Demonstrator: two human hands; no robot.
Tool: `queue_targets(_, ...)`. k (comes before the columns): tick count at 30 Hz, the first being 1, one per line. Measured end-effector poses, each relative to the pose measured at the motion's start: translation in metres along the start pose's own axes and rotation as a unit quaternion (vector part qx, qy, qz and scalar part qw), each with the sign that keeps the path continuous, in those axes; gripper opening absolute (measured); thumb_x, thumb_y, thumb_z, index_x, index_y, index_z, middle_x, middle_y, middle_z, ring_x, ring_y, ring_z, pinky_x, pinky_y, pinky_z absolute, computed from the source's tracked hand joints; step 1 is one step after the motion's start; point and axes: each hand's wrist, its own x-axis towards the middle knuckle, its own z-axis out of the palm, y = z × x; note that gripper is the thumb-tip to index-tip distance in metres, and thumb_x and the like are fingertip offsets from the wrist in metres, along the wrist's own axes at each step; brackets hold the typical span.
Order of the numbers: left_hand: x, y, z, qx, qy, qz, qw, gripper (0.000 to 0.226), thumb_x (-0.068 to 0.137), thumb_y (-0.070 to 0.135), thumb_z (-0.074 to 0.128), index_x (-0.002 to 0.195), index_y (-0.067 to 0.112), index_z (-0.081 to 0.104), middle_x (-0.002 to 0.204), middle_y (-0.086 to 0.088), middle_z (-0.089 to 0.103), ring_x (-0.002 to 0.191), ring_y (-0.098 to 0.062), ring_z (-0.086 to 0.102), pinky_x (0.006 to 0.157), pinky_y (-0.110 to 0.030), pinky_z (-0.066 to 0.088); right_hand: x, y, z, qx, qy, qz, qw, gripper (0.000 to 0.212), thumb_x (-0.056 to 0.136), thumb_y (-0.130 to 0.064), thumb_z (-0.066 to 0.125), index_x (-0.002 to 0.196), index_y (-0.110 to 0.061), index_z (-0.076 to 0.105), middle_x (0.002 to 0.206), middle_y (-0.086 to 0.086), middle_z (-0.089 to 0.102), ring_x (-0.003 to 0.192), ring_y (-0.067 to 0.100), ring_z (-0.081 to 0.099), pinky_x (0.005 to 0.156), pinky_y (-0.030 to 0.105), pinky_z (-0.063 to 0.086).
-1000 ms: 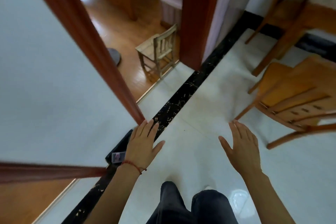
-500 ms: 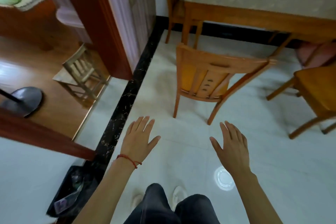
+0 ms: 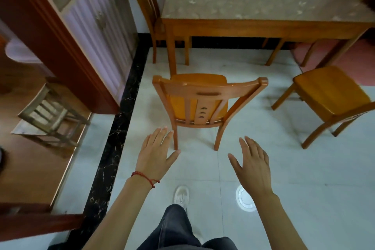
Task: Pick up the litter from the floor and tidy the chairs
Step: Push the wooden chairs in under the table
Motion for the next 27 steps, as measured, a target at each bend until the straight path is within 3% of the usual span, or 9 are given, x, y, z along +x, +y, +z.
queue_targets(4, 0.049, -0.007, -0.01, -0.006, -0.002, 0.01, 1.0, 0.08, 0.094, 0.057, 0.007, 0.117, 0.002, 0.061, 0.12, -0.018, 0.061, 0.111, -0.035, 0.057, 0.089, -0.049, 0.044, 0.047, -0.012, 0.001, 0.002, -0.001, 0.006, 1.0, 0.069, 0.09, -0.058, 0.02, 0.119, -0.005, 0.054, 0.122, 0.018, 0.058, 0.113, 0.037, 0.054, 0.092, 0.049, 0.042)
queue_targets(10, 0.106, -0.012, -0.028, -0.048, 0.027, 0.038, 0.998, 0.08, 0.091, 0.061, 0.012, 0.123, 0.001, 0.054, 0.127, -0.019, 0.055, 0.117, -0.035, 0.052, 0.094, -0.05, 0.041, 0.105, -0.018, -0.008, 0.008, 0.078, -0.005, 0.997, 0.054, 0.089, -0.05, 0.041, 0.119, -0.007, 0.053, 0.124, 0.017, 0.058, 0.114, 0.036, 0.053, 0.095, 0.047, 0.038)
queue_targets(13, 0.125, -0.007, -0.031, -0.152, 0.066, -0.019, 0.986, 0.074, 0.09, 0.061, 0.029, 0.137, 0.004, 0.04, 0.143, -0.013, 0.039, 0.132, -0.028, 0.033, 0.107, -0.04, 0.027, 0.125, -0.02, -0.016, 0.075, 0.079, 0.068, 0.992, 0.054, 0.091, -0.048, 0.042, 0.128, -0.009, 0.048, 0.133, 0.012, 0.051, 0.121, 0.03, 0.047, 0.099, 0.044, 0.036)
queue_targets(15, 0.138, 0.003, -0.037, -0.283, 0.077, -0.108, 0.95, 0.062, 0.093, 0.046, 0.042, 0.14, 0.007, 0.034, 0.145, -0.01, 0.035, 0.134, -0.023, 0.029, 0.108, -0.034, 0.022, 0.142, -0.022, -0.021, 0.183, 0.058, 0.155, 0.969, 0.056, 0.09, -0.049, 0.04, 0.133, -0.013, 0.042, 0.136, 0.008, 0.048, 0.121, 0.026, 0.046, 0.098, 0.041, 0.038)
queue_targets(17, 0.151, 0.014, -0.041, -0.377, 0.077, -0.195, 0.902, 0.052, 0.095, 0.037, 0.043, 0.137, 0.009, 0.038, 0.14, -0.009, 0.042, 0.13, -0.024, 0.035, 0.102, -0.031, 0.027, 0.16, -0.023, -0.025, 0.284, 0.037, 0.218, 0.933, 0.056, 0.092, -0.047, 0.04, 0.135, -0.012, 0.039, 0.135, 0.008, 0.05, 0.118, 0.025, 0.049, 0.096, 0.039, 0.04)
queue_targets(20, 0.176, 0.026, -0.039, -0.428, 0.067, -0.27, 0.86, 0.04, 0.096, 0.037, 0.041, 0.123, 0.009, 0.051, 0.112, -0.009, 0.055, 0.113, -0.027, 0.048, 0.085, -0.028, 0.031, 0.19, -0.018, -0.026, 0.382, 0.018, 0.279, 0.881, 0.053, 0.093, -0.042, 0.044, 0.133, -0.007, 0.043, 0.12, 0.01, 0.061, 0.111, 0.028, 0.055, 0.096, 0.039, 0.04)
queue_targets(23, 0.197, 0.035, -0.036, -0.46, 0.082, -0.309, 0.828, 0.037, 0.094, 0.037, 0.046, 0.112, 0.006, 0.056, 0.099, -0.004, 0.055, 0.092, -0.019, 0.047, 0.079, -0.026, 0.031, 0.212, -0.015, -0.02, 0.457, 0.022, 0.284, 0.843, 0.033, 0.091, -0.042, 0.049, 0.095, -0.012, 0.06, 0.073, -0.002, 0.065, 0.081, 0.022, 0.065, 0.086, 0.045, 0.05)
queue_targets(25, 0.205, 0.044, -0.033, -0.484, 0.11, -0.324, 0.805, 0.032, 0.09, 0.033, 0.054, 0.104, 0.005, 0.057, 0.094, -0.004, 0.057, 0.088, -0.019, 0.05, 0.077, -0.025, 0.033, 0.223, -0.016, -0.016, 0.466, 0.02, 0.282, 0.838, 0.025, 0.089, -0.041, 0.052, 0.081, -0.018, 0.058, 0.069, -0.003, 0.064, 0.073, 0.019, 0.064, 0.081, 0.045, 0.052)
queue_targets(27, 0.211, 0.052, -0.031, -0.492, 0.138, -0.336, 0.791, 0.027, 0.086, 0.028, 0.062, 0.098, 0.004, 0.057, 0.09, -0.003, 0.058, 0.085, -0.018, 0.052, 0.075, -0.024, 0.034, 0.23, -0.018, -0.011, 0.474, 0.022, 0.285, 0.833, 0.025, 0.088, -0.04, 0.056, 0.088, -0.015, 0.059, 0.081, 0.002, 0.067, 0.081, 0.022, 0.064, 0.082, 0.046, 0.052)
